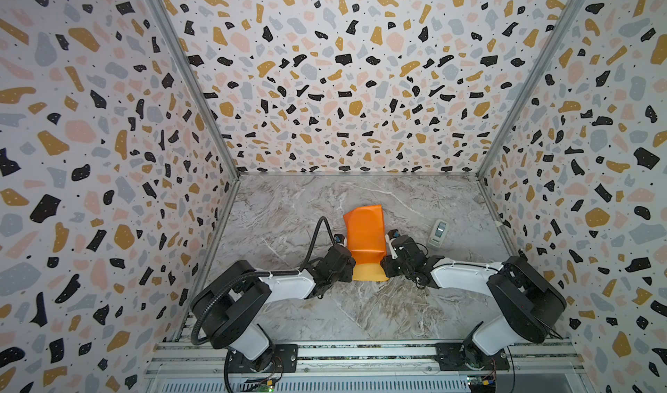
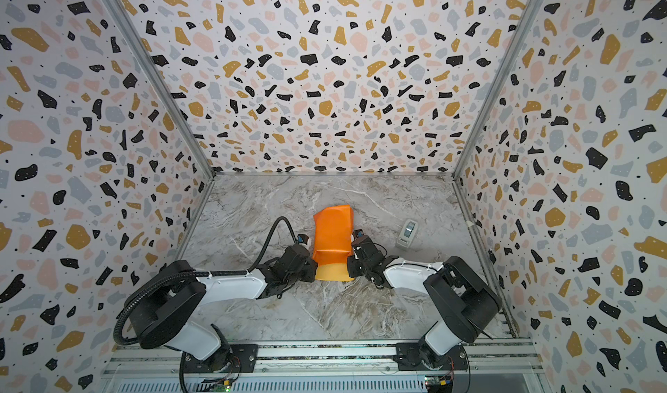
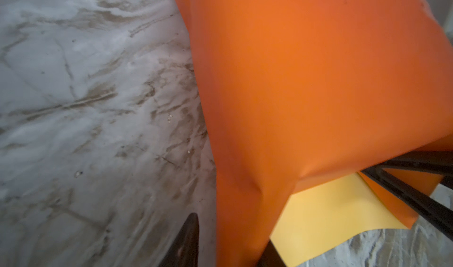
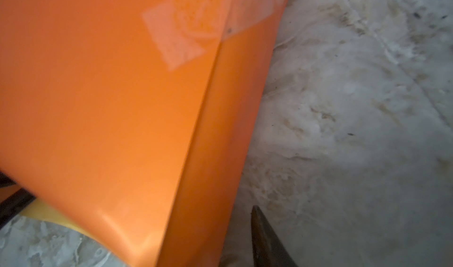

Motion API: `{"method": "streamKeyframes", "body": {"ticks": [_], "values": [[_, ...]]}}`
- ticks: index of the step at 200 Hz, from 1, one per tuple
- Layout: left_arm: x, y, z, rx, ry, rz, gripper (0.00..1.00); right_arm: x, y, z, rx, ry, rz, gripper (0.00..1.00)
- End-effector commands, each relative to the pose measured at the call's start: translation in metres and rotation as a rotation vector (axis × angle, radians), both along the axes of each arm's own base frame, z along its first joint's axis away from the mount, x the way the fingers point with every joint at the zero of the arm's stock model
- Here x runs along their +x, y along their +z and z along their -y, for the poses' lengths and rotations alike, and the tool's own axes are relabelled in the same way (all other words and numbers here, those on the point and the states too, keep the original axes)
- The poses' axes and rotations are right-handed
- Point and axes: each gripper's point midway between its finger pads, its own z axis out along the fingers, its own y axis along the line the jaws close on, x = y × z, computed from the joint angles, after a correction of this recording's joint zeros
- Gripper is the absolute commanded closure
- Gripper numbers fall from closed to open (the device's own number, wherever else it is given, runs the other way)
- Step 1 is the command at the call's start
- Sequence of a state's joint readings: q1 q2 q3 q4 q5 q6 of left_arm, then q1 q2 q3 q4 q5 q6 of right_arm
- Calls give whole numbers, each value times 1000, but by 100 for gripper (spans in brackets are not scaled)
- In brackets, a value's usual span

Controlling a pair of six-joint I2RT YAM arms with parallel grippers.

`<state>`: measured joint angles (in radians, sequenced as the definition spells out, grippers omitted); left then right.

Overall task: Wrap a gift box in wrapping paper
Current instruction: Fold the third fold of the wrapping paper on the gift box.

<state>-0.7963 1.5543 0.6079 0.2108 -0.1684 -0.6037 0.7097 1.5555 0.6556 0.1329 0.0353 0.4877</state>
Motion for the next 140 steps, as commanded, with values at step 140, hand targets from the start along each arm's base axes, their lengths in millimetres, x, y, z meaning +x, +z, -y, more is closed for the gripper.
{"method": "streamKeyframes", "body": {"ticks": [140], "values": [[7,-1,3,-39,65,28,96,14,9,-5,-5,-63,31,77]]}}
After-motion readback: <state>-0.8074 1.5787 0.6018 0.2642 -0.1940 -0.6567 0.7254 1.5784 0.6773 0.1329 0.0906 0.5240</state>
